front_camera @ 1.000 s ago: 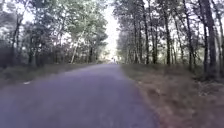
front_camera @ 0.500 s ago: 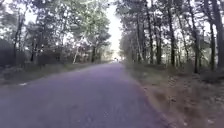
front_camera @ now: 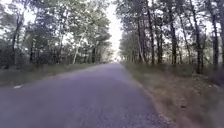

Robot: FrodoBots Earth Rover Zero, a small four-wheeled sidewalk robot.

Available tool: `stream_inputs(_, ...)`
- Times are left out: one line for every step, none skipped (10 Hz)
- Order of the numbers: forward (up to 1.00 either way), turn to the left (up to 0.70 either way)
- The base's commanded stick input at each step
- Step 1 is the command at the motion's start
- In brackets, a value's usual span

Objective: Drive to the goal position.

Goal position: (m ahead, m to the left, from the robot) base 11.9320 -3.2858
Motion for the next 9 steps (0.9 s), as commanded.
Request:
stream_inputs(0.45, 0.00)
stream_inputs(0.45, 0.00)
stream_inputs(0.45, 0.00)
stream_inputs(0.45, 0.00)
stream_inputs(0.45, 0.00)
stream_inputs(0.45, 0.00)
stream_inputs(0.45, 0.00)
stream_inputs(0.45, 0.00)
stream_inputs(0.45, 0.00)
